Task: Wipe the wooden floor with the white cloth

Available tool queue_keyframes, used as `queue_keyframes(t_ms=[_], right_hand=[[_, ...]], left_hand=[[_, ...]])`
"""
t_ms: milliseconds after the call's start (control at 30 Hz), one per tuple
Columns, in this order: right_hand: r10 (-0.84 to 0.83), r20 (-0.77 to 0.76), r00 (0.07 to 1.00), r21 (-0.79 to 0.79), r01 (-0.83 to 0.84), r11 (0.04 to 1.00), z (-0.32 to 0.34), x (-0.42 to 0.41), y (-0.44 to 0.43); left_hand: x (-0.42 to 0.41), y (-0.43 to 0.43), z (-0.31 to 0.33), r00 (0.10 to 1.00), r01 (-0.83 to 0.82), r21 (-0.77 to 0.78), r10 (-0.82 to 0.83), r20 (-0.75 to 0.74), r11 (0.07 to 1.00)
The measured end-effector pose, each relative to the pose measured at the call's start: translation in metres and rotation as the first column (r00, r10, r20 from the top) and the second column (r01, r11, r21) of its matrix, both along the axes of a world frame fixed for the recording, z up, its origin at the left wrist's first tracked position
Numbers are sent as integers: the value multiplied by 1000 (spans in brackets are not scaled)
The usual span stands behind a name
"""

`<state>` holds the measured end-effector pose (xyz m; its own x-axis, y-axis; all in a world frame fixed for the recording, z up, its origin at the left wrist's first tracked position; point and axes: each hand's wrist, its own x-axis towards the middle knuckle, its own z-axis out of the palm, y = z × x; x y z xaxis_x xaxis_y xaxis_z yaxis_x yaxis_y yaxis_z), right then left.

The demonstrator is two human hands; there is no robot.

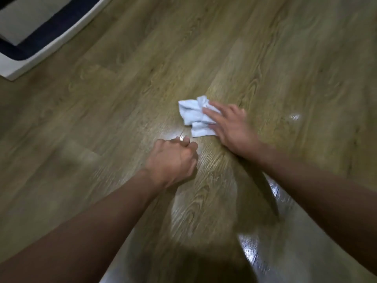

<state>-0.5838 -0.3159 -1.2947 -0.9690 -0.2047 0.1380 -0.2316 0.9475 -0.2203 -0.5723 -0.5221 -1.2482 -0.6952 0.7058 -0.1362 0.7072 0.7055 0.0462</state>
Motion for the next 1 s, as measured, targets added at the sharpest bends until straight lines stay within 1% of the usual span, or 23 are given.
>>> queue_keyframes(t_ms=[33,100,167,200,233,267,333,400,433,467,500,567,600,633,667,700,733,767,800,833,900,967,1000], right_hand=[[-74,-7,997,-12,74,997,3,-5,18],[-315,-29,949,-52,313,948,8,-38,36],[-512,15,859,-70,512,856,7,-81,18],[-546,43,837,-57,547,835,6,-95,-4],[-523,78,849,-53,527,848,6,-103,-28],[-443,94,892,-52,449,892,5,-102,-50],[-157,59,986,-40,159,986,-1,-73,-75],[129,30,991,-40,-128,991,-6,-27,-66],[205,8,979,-27,-205,978,-5,-12,-49],[220,-20,975,11,-220,975,-4,-10,-29],[163,-6,987,37,-162,986,-3,-17,-14],[-91,19,996,42,90,995,1,-51,-15],[-207,37,978,29,206,978,3,-66,-32],[-278,59,959,16,277,961,5,-75,-56],[-295,87,952,11,295,955,7,-76,-82],[-252,100,963,12,252,968,6,-68,-107],[-154,106,982,8,154,988,3,-51,-129],[-24,108,994,-2,24,1000,0,-27,-142],[124,103,987,-9,-123,992,-1,3,-147],[255,80,964,-7,-255,967,-1,32,-143],[394,41,918,20,-395,919,-1,71,-116],[412,-17,911,85,-409,908,-3,76,-81],[388,-29,921,104,-384,918,-2,68,-69]], left_hand=[[2,2,0,1000,-1,-6,1,12,1000],[3,5,0,1000,2,-29,-2,16,1000],[4,5,-1,1000,14,-53,-13,17,998],[3,4,-2,1000,24,-53,-23,14,998],[1,1,-3,999,37,-44,-37,9,998],[-1,-5,-4,999,51,-22,-51,3,998],[-4,-18,-7,997,68,56,-69,29,996],[-4,-32,-11,990,70,154,-88,113,986],[-2,-38,-13,983,77,195,-107,147,978],[1,-42,-15,977,95,224,-134,165,970],[4,-46,-16,972,123,240,-165,167,963],[7,-52,-19,970,128,271,-177,166,954],[7,-54,-18,976,77,318,-136,170,945],[6,-56,-15,980,-29,404,-55,193,914],[3,-57,-10,970,-163,499,46,237,851],[0,-58,-3,950,-285,580,142,280,763],[-6,-61,4,928,-368,642,218,302,673],[-11,-64,10,915,-404,679,273,298,613],[-15,-68,14,909,-415,680,309,280,604],[-16,-71,17,910,-414,645,318,267,642],[-10,-74,16,919,-382,503,260,296,775],[3,-70,7,930,-298,354,185,318,886],[9,-66,1,937,-266,315,166,308,911]])
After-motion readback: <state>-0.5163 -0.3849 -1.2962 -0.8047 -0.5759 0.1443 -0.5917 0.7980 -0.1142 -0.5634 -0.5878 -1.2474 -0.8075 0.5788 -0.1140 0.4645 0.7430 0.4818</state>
